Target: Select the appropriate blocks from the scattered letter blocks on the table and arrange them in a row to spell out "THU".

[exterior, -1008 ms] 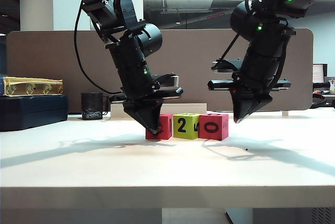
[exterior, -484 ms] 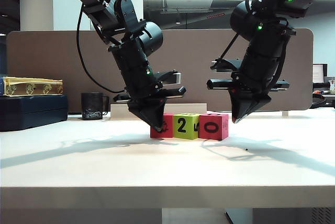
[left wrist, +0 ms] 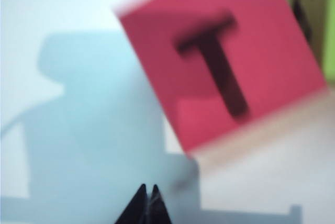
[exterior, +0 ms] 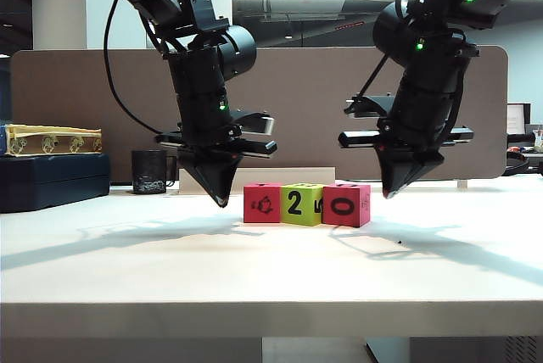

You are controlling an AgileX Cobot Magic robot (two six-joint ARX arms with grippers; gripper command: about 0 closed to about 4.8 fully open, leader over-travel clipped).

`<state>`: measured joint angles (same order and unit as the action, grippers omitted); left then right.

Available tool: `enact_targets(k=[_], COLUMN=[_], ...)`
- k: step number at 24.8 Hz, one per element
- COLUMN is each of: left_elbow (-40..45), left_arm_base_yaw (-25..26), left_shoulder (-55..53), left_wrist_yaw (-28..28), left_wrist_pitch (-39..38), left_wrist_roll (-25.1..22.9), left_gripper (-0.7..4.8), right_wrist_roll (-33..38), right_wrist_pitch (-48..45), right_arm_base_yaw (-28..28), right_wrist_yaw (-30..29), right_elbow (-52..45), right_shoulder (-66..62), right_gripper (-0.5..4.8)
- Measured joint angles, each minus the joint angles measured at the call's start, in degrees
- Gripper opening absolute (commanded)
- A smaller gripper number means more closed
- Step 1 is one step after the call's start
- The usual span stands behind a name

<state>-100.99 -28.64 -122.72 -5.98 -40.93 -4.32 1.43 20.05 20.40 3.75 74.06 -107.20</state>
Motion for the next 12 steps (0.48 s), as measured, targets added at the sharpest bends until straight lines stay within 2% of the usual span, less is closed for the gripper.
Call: enact_targets(k=[7,9,12], left_elbow=[0.0,0.0,0.0], left_arm_base_yaw=[0.3,0.4,0.5], left_shoulder=[0.0,0.0,-0.7], left_wrist_yaw=[0.0,2.7,3.4], left_wrist_pitch=[8.8,10.8,11.6], left_wrist_roll=[-0.2,-0.2,-0.3], left_gripper=[-0.06,-0.06,-0.06], right_wrist_roll=[1.0,1.7,2.1], right_wrist_pitch=[0.3,0.3,0.3], right_arm_base_yaw=[-0.2,-0.2,-0.1], right_wrist_yaw=[0.5,-0.3,-0.8], right_elbow=[0.0,0.0,0.0], right_shoulder=[-0.1,-0.9,-1.4], right_gripper=[-0.06,-0.06,-0.06])
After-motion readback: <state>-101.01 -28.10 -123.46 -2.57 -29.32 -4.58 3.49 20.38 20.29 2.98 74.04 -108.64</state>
